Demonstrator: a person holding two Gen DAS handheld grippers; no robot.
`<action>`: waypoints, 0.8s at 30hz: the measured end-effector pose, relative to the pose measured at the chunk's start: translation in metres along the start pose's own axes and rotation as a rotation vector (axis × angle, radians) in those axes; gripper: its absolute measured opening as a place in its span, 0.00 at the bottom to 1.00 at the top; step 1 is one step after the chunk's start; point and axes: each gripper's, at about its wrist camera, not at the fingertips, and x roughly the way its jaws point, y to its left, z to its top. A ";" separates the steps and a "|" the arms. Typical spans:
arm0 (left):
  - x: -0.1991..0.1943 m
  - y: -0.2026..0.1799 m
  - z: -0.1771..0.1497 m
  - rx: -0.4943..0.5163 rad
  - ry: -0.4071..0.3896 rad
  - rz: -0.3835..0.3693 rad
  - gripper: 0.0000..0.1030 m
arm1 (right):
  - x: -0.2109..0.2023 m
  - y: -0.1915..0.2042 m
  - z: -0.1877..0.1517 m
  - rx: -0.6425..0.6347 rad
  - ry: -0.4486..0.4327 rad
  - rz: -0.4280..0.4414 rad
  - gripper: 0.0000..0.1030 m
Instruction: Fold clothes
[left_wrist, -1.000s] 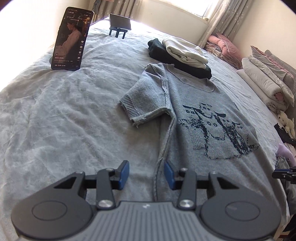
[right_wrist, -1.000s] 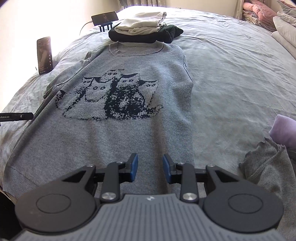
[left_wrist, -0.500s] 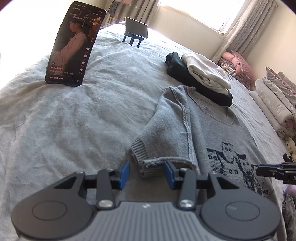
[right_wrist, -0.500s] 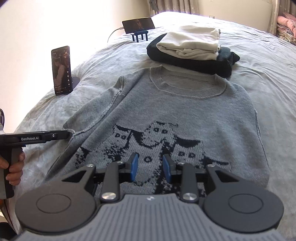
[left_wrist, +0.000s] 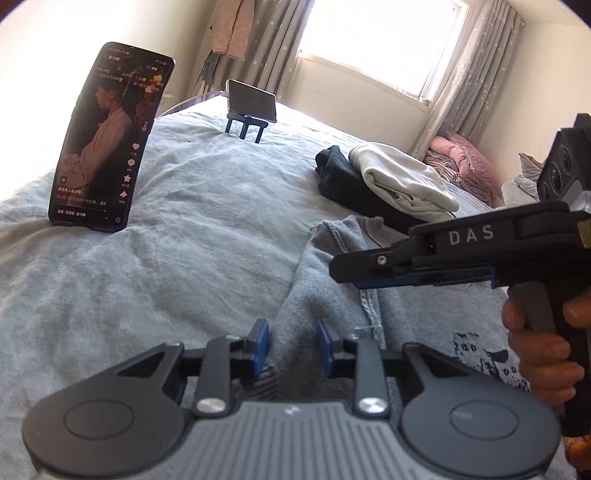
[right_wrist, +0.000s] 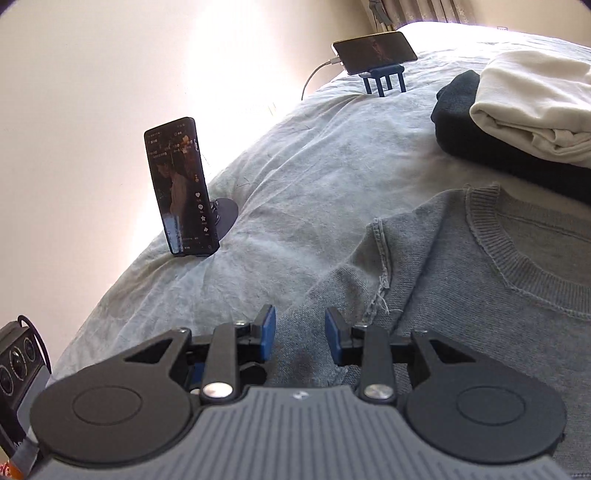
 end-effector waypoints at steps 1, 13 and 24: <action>0.001 -0.002 -0.001 0.011 -0.005 -0.016 0.28 | 0.006 -0.001 -0.001 -0.003 0.001 0.014 0.33; -0.012 -0.008 -0.007 0.086 -0.044 -0.067 0.28 | 0.017 -0.001 -0.014 -0.071 -0.044 0.015 0.34; -0.014 -0.021 -0.013 0.154 -0.055 -0.181 0.28 | 0.007 0.010 -0.016 -0.139 0.005 0.091 0.34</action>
